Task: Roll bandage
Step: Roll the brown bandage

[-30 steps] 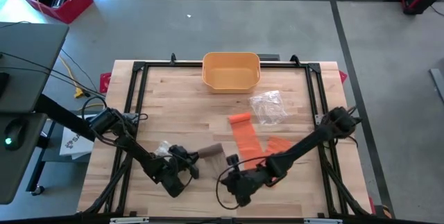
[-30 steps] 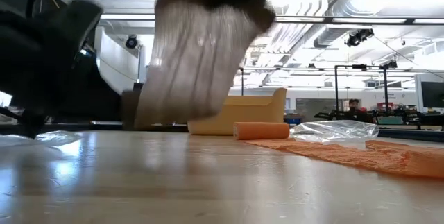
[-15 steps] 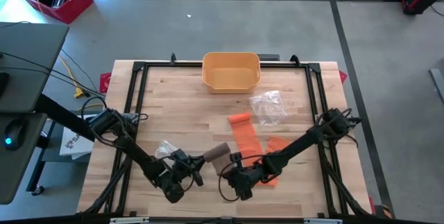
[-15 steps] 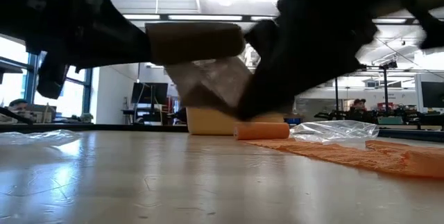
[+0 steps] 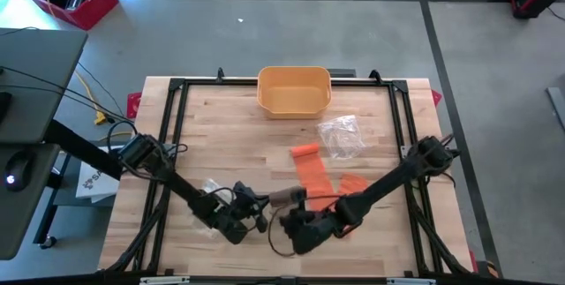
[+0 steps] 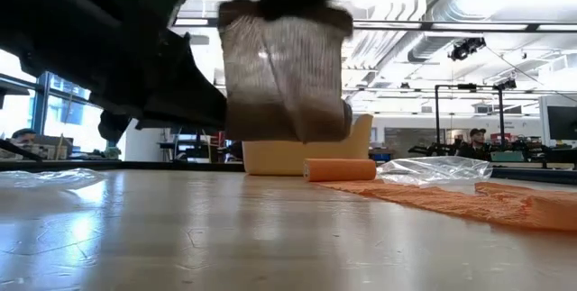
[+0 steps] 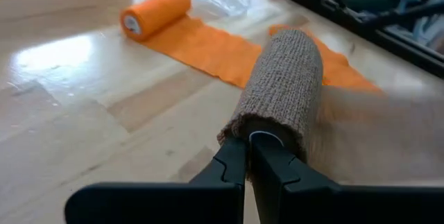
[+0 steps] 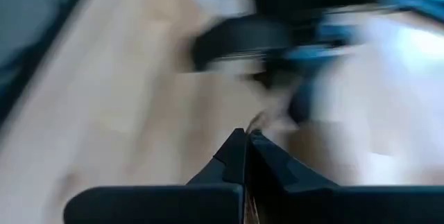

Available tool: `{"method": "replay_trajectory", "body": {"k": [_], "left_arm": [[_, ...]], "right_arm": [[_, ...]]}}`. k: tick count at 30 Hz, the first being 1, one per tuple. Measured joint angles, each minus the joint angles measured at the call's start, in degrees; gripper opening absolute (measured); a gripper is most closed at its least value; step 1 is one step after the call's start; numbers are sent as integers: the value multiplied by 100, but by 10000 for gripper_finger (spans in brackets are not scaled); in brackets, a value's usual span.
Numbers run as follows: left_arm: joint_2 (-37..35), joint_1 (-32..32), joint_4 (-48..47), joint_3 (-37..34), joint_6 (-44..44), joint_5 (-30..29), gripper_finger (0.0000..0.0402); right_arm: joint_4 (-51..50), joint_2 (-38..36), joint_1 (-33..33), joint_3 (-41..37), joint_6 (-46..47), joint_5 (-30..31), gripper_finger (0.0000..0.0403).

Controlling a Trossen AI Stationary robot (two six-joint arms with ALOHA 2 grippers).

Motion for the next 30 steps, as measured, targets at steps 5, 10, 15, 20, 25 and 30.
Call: {"method": "replay_trajectory", "body": {"k": [5, 10, 15, 20, 25, 30], "left_arm": [[0, -231, 58, 2, 114, 164, 0], [0, -464, 422, 2, 587, 326, 0], [0, -731, 680, 2, 972, 336, 0], [0, -1000, 878, 2, 1333, 294, 0], [0, -1149, 722, 2, 1162, 237, 0], [0, -1118, 538, 2, 1011, 300, 0]], "right_arm": [[-774, -309, -314, 328, -175, 263, 0], [-967, -361, -751, 328, -442, -10, 0], [-1076, -258, -1115, 176, -366, -730, 0], [-159, -256, -1268, -496, -377, -1749, 0], [1241, -253, -1273, -1185, -133, -2321, 0], [1870, -251, -1290, -1448, 101, -2423, 13]]}}
